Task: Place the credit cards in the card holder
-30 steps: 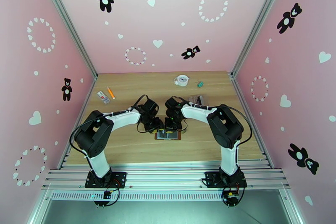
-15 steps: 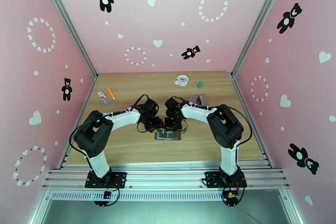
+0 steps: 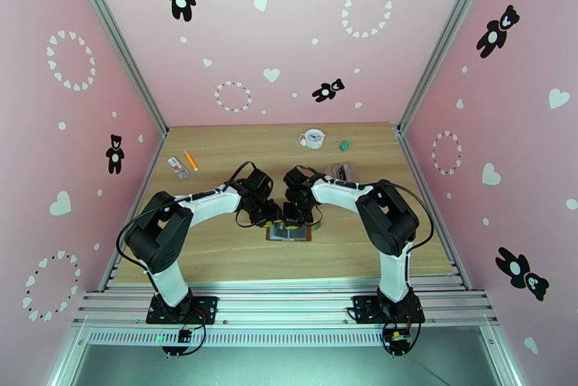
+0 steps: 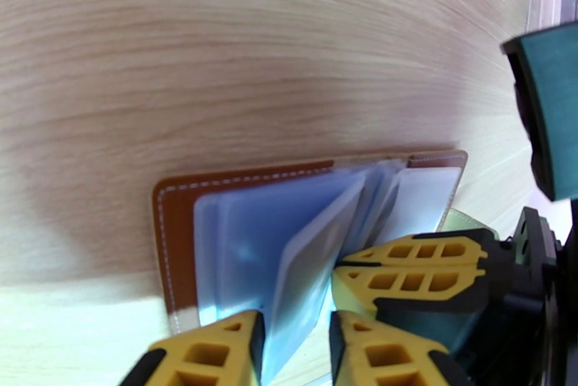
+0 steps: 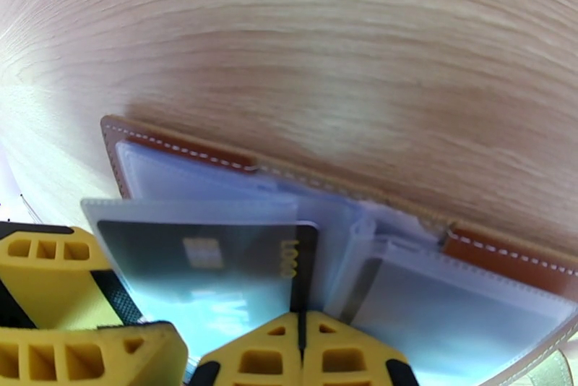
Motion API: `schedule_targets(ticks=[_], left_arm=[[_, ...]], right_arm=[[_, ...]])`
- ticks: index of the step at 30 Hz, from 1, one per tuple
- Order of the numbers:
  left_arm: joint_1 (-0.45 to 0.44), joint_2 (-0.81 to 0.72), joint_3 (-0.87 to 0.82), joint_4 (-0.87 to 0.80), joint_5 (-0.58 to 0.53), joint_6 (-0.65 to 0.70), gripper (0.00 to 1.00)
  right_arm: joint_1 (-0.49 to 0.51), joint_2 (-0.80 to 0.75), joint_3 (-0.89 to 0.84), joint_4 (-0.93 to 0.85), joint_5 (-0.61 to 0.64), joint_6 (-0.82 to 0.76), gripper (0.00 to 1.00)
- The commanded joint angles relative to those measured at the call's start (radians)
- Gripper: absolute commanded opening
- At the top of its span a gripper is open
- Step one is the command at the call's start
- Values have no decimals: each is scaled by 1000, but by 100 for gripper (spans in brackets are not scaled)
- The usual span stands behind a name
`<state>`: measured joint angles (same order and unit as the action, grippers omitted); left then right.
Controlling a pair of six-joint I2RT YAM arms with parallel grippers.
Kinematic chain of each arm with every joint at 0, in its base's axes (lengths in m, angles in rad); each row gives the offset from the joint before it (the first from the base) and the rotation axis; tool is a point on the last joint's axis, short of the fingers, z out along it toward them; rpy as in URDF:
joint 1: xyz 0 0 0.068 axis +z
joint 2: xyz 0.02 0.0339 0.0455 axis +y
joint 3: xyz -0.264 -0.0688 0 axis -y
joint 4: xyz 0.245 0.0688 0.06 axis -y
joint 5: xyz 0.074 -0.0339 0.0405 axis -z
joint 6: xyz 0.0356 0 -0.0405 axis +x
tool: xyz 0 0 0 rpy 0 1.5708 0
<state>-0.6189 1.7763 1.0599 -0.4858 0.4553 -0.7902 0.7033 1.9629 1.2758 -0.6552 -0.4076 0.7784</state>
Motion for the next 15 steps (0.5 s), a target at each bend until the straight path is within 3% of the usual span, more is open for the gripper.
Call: schedule_targets(ticks=[1, 15], left_arm=[[-13, -25, 35, 16, 32, -10, 30], [-44, 14, 108, -2, 37, -14, 31]], right_arm=[[8, -21, 32, -46, 32, 5, 2], [7, -123, 59, -159, 94, -29, 14]])
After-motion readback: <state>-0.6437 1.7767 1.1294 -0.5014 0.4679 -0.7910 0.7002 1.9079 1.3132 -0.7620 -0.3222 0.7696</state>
